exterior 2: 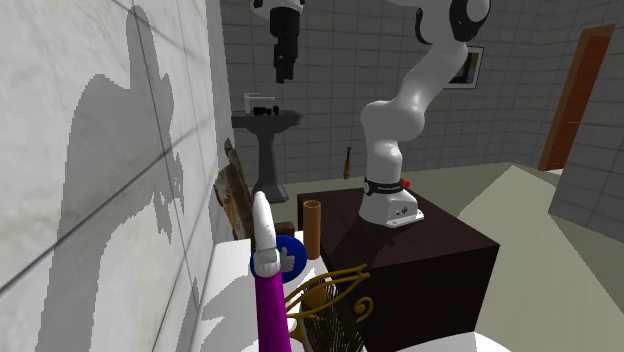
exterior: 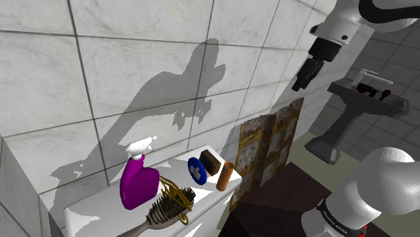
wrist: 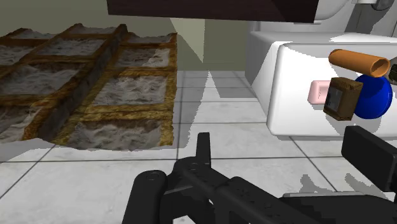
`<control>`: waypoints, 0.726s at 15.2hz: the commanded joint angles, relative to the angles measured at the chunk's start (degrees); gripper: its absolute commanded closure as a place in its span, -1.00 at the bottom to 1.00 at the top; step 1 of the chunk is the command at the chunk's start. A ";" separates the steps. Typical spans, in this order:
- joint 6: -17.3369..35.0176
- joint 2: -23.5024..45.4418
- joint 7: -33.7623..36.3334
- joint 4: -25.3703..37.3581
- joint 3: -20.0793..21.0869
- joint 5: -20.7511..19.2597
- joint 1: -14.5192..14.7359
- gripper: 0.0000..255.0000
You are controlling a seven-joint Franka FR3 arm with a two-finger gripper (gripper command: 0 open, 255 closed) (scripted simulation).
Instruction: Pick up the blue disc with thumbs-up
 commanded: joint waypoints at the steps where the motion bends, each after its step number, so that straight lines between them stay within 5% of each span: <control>1: 0.00 0.00 0.00 0.00 0.00 0.00 0.00 -1.00; 11: 13.04 2.73 12.97 -8.62 12.48 6.42 3.61 -1.00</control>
